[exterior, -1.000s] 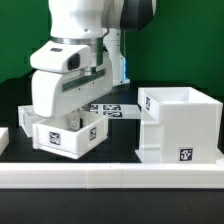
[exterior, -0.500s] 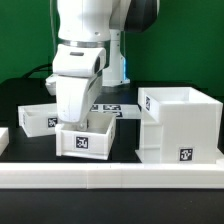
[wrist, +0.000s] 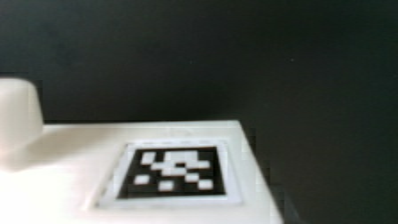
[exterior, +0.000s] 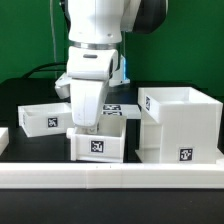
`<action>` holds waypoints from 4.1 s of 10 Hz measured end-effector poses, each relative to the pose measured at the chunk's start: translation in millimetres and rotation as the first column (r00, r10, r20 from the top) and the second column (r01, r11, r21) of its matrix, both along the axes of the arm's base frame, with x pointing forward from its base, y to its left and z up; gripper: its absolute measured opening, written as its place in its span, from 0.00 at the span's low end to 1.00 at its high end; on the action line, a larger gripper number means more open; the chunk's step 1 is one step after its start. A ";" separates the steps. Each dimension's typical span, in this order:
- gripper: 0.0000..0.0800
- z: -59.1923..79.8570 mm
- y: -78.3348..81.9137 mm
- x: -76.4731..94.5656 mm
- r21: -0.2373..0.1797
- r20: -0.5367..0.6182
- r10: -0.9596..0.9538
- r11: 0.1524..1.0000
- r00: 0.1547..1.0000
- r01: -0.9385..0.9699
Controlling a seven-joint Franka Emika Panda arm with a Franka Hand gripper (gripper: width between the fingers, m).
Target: Assemble drawer
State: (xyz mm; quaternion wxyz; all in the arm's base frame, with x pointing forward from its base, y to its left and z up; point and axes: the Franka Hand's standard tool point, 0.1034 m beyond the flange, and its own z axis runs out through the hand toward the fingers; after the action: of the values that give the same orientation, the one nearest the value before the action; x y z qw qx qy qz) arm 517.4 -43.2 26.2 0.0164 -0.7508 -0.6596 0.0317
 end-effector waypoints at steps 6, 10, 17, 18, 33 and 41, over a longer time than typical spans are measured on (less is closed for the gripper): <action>0.05 -1.7 8.2 3.7 0.004 0.001 0.083 0.997 0.997 -0.083; 0.05 -6.4 24.7 9.2 0.016 0.002 0.109 0.994 0.994 -0.109; 0.05 -10.1 28.0 4.9 0.019 -0.005 0.076 0.997 0.997 -0.076; 0.05 -8.7 32.5 8.6 0.023 0.000 0.090 0.996 0.996 -0.090; 0.05 -14.3 38.1 18.5 0.023 0.056 0.083 0.996 0.995 -0.085; 0.05 -15.7 33.3 18.0 -0.008 0.065 0.099 0.995 0.993 -0.099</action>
Offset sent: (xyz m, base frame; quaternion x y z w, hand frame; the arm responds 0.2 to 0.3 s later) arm 0.0000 0.0000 0.0000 0.0000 0.0000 -0.1296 0.9916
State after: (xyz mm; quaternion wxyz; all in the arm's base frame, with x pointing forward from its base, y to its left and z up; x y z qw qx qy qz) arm 535.4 -9.8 10.5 -0.0085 -0.7178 -0.6961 0.0095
